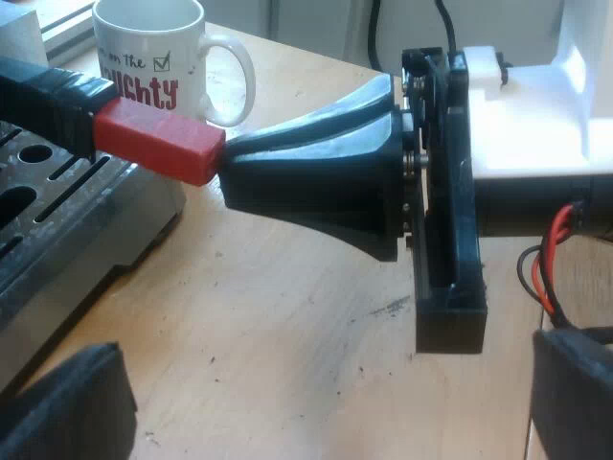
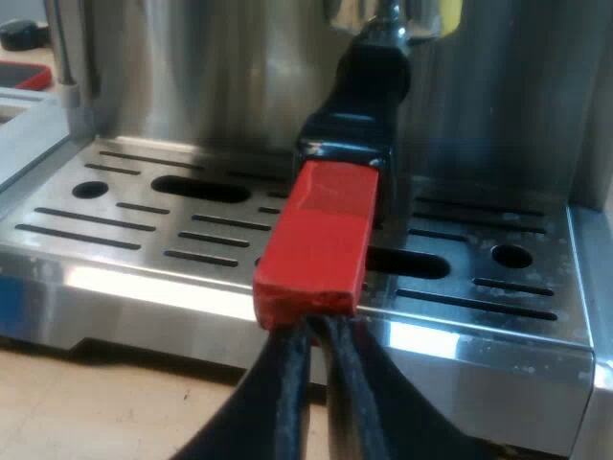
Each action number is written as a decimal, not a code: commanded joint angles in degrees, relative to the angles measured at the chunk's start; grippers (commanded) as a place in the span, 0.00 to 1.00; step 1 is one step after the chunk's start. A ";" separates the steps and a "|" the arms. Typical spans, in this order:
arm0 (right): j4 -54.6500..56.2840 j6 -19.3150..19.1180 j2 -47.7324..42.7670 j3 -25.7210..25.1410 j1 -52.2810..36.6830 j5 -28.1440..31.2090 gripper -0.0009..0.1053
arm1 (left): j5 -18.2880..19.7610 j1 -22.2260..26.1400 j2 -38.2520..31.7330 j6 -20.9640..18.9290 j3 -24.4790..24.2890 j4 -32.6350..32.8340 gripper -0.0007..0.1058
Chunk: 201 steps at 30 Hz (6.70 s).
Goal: Grind coffee beans and then tamp
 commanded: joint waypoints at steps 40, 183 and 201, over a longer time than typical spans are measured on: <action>34.16 5.77 -14.21 -11.14 9.69 6.89 0.53 | 1.01 -0.26 -0.31 -0.64 -0.24 -2.90 0.81; 59.92 5.93 -21.85 -5.59 -0.83 -39.96 0.01 | -11.54 -0.26 -10.17 3.32 -10.37 26.41 0.81; 43.49 5.01 -8.64 0.35 -3.48 -42.58 0.01 | -11.31 -0.26 15.68 6.96 -10.37 16.83 0.81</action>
